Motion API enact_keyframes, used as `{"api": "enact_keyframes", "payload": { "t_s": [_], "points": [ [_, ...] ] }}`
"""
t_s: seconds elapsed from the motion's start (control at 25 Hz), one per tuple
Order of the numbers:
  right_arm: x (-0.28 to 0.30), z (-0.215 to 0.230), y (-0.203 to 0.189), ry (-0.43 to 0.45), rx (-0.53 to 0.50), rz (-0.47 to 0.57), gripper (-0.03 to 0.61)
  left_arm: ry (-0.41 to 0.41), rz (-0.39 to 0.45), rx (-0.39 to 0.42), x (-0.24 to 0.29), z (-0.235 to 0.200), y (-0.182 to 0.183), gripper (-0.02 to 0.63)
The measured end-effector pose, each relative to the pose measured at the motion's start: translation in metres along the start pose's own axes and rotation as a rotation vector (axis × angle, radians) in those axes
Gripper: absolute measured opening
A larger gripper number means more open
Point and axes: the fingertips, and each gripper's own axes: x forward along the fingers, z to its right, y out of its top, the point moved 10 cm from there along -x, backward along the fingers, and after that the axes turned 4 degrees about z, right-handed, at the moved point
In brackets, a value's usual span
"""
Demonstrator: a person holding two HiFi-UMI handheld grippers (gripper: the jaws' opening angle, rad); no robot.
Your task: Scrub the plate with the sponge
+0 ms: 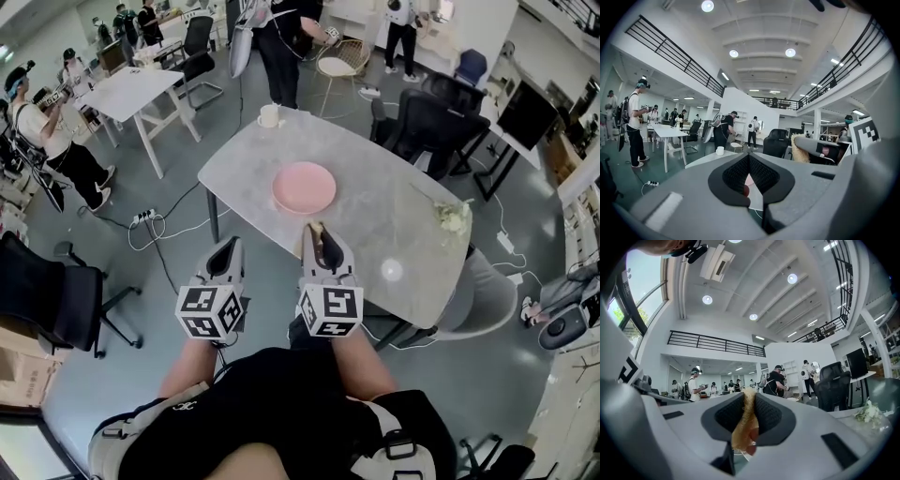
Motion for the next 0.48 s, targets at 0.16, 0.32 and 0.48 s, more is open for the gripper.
{"api": "enact_keyframes", "payload": {
  "t_s": [0.16,0.32,0.48],
  "points": [
    [0.025,0.008,-0.008,0.005,0.013,-0.005,0.064,0.009,-0.013,0.014,0.020,-0.009,-0.001,0.005],
    [0.061,0.024,-0.014,-0.001,0.032,-0.014,0.064,0.014,-0.020,0.028,0.054,-0.022,0.005,0.005],
    [0.105,0.045,-0.018,0.000,0.048,-0.029,0.064,0.037,-0.017,0.036,0.095,-0.034,0.015,0.005]
  ]
}}
